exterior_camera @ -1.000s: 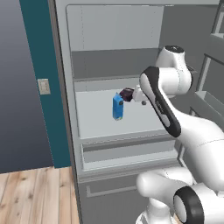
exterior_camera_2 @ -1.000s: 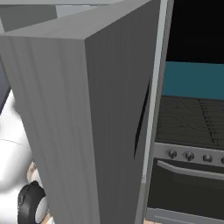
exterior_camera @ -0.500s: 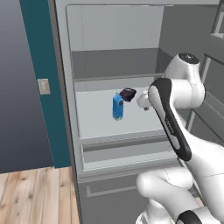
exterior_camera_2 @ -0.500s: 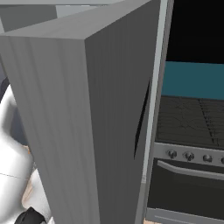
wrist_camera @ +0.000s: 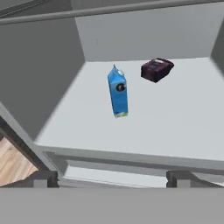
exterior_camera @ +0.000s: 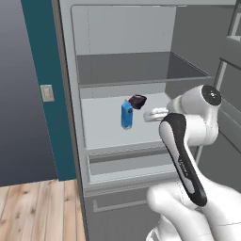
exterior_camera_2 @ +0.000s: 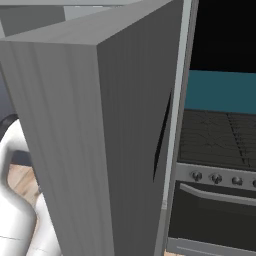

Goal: Take out the milk from the fridge and place it on the tray on the counter. Then take the sugar cube near the tray and place it in the tray.

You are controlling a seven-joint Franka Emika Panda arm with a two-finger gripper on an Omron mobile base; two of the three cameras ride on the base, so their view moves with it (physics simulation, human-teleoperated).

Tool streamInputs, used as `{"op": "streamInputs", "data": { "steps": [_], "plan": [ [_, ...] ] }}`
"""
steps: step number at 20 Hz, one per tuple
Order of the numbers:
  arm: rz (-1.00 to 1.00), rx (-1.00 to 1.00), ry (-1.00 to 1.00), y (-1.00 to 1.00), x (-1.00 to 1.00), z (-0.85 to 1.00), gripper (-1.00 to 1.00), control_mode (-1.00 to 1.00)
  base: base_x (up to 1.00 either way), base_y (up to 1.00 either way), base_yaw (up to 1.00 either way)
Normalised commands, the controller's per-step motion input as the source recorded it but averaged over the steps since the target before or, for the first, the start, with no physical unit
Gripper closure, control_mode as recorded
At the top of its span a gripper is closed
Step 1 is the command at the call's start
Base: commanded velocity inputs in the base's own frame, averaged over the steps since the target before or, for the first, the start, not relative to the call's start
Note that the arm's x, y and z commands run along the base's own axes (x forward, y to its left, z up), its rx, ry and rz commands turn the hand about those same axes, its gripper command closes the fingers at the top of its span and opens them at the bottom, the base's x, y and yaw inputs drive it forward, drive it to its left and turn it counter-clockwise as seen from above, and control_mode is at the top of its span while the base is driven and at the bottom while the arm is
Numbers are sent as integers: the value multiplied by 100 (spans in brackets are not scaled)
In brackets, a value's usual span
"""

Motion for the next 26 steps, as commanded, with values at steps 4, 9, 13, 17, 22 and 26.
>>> {"op": "streamInputs", "data": {
  "steps": [4,9,13,17,22,26],
  "plan": [
    [1,2,-2,4,22,-1,-100,-100,0,0,0],
    [0,0,0,6,28,-1,-100,-100,0,0,0],
    [0,0,0,3,23,-10,-100,-100,0,0,0],
    [0,-6,-3,22,30,-35,-100,-100,0,0,0],
    [1,-10,0,27,35,-32,-100,-100,0,0,0],
    [4,-1,0,0,34,-16,-100,-100,0,0,0]
  ]
}}
